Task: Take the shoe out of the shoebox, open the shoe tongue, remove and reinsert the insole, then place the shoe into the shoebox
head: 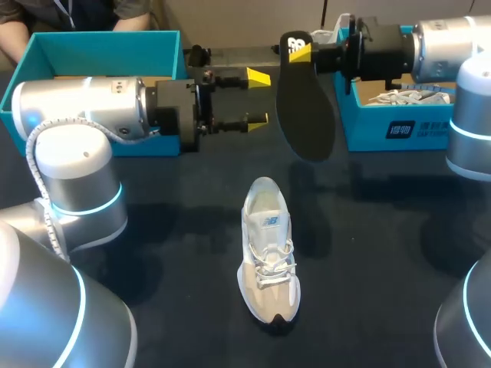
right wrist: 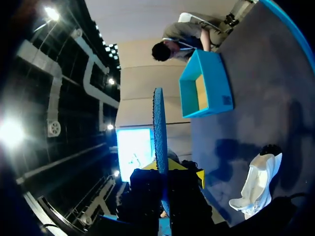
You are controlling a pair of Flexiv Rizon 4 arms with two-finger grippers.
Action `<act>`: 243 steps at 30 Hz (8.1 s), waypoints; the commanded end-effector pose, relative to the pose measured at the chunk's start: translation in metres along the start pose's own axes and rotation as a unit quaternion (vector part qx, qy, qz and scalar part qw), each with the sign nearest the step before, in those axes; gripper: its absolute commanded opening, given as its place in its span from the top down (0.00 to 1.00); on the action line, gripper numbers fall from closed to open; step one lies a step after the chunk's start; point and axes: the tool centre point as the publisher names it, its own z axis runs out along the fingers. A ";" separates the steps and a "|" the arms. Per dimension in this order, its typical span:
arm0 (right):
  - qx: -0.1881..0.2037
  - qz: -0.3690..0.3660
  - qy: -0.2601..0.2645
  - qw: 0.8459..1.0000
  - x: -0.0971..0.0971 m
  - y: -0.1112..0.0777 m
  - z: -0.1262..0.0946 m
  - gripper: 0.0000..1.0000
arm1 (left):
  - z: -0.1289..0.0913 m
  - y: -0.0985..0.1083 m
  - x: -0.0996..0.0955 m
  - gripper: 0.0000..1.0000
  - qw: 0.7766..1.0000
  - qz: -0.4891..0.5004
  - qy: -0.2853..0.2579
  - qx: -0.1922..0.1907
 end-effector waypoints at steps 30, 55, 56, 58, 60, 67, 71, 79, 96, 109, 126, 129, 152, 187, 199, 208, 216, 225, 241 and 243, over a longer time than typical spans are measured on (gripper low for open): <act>-0.013 0.022 -0.013 1.000 -0.002 0.004 0.006 1.00 | 0.048 0.003 -0.002 0.38 1.000 -0.016 0.001 -0.023; -0.013 0.022 -0.013 1.000 -0.002 0.004 0.006 1.00 | 0.051 0.001 -0.007 0.73 1.000 -0.005 -0.002 -0.030; -0.013 0.022 -0.013 1.000 -0.002 0.004 0.006 1.00 | 0.051 0.001 -0.007 0.73 1.000 -0.005 -0.002 -0.030; -0.013 0.022 -0.013 1.000 -0.002 0.004 0.006 1.00 | 0.050 0.001 -0.006 0.76 0.999 -0.004 -0.002 -0.032; -0.013 0.022 -0.013 1.000 -0.002 0.004 0.006 1.00 | 0.050 0.001 -0.006 0.77 0.999 -0.004 -0.002 -0.032; -0.013 0.022 -0.013 1.000 -0.002 0.004 0.006 1.00 | 0.053 0.001 -0.008 1.00 1.000 0.001 -0.002 -0.031; -0.013 0.022 -0.013 1.000 -0.002 0.004 0.006 1.00 | 0.055 0.000 -0.010 1.00 1.000 0.005 -0.003 -0.030; -0.016 0.016 -0.005 1.000 0.000 0.002 0.004 0.00 | 0.047 0.000 -0.012 1.00 0.999 0.010 -0.005 -0.030; -0.016 -0.019 0.013 1.000 -0.006 -0.008 -0.026 0.00 | -0.025 0.005 -0.009 1.00 0.971 -0.237 0.024 -0.016; -0.017 -0.020 0.012 1.000 -0.006 -0.008 -0.027 0.00 | -0.039 0.001 -0.010 1.00 0.917 -0.395 0.021 0.049; -0.017 -0.020 0.012 1.000 -0.006 -0.008 -0.027 0.00 | -0.045 0.010 -0.012 1.00 0.718 -0.691 0.065 -0.041; -0.017 -0.020 0.012 1.000 -0.006 -0.008 -0.027 0.00 | -0.047 0.005 -0.015 1.00 0.709 -0.701 0.016 -0.070; -0.017 -0.020 0.012 1.000 -0.006 -0.008 -0.027 0.00 | -0.063 0.009 -0.014 1.00 0.572 -0.817 0.050 -0.058; -0.017 -0.020 0.012 1.000 -0.006 -0.008 -0.027 0.00 | -0.030 0.016 0.044 1.00 0.128 -0.989 0.070 -0.009; -0.017 -0.020 0.012 1.000 -0.006 -0.008 -0.027 0.00 | -0.021 0.018 0.066 1.00 0.045 -0.997 0.065 0.018; -0.014 -0.025 0.008 1.000 -0.007 -0.007 -0.028 0.00 | -0.014 0.019 0.082 1.00 -0.014 -0.998 0.046 0.041; 0.005 -0.068 -0.089 0.994 -0.002 -0.007 -0.032 0.00 | -0.013 0.021 0.084 1.00 -0.040 -0.997 0.036 0.047; 0.019 -0.035 -0.243 0.969 0.019 -0.008 -0.026 0.00 | -0.013 0.021 0.084 1.00 -0.040 -0.997 0.036 0.047; 0.014 -0.033 -0.325 0.945 0.037 -0.014 -0.019 0.00 | -0.013 0.021 0.084 1.00 -0.040 -0.997 0.036 0.047; 0.014 -0.033 -0.325 0.945 0.037 -0.014 -0.019 0.00 | -0.013 0.021 0.084 1.00 -0.040 -0.997 0.036 0.047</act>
